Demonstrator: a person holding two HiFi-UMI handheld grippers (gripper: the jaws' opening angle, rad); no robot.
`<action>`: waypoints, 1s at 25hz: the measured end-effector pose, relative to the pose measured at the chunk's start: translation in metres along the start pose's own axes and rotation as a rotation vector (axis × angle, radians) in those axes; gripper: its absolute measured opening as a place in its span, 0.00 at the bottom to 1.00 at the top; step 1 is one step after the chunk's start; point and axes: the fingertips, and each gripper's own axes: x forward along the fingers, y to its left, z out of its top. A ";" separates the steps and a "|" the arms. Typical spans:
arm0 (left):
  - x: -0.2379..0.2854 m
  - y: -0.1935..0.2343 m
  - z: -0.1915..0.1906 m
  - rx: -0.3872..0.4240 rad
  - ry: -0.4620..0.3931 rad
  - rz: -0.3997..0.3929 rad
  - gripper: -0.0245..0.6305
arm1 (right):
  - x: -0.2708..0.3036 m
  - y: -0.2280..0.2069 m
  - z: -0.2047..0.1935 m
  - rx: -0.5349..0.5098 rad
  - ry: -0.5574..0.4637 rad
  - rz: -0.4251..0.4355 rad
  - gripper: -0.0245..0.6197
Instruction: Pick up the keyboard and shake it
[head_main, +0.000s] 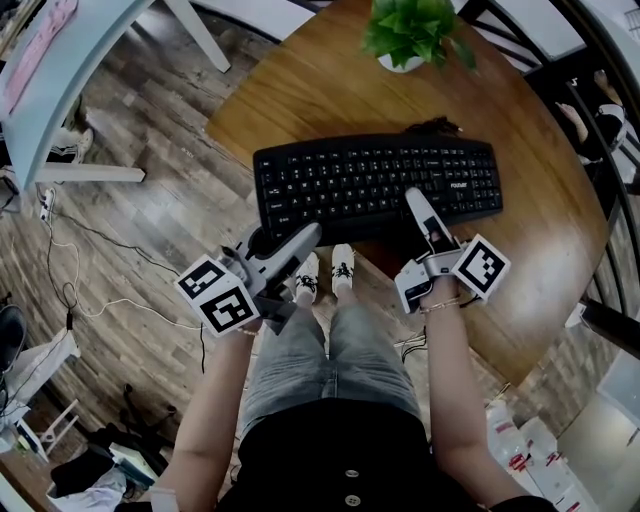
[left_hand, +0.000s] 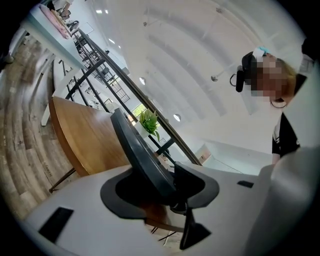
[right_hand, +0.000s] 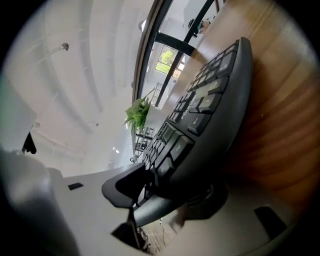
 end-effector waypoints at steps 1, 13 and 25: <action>-0.001 0.000 -0.001 -0.003 0.000 0.000 0.33 | -0.001 -0.001 -0.002 0.008 -0.002 -0.003 0.38; 0.000 0.007 0.000 -0.001 0.014 0.026 0.31 | -0.014 0.005 -0.034 0.083 0.080 0.049 0.42; -0.004 0.023 -0.034 -0.074 0.078 0.068 0.31 | -0.031 0.003 -0.055 0.076 0.145 0.018 0.42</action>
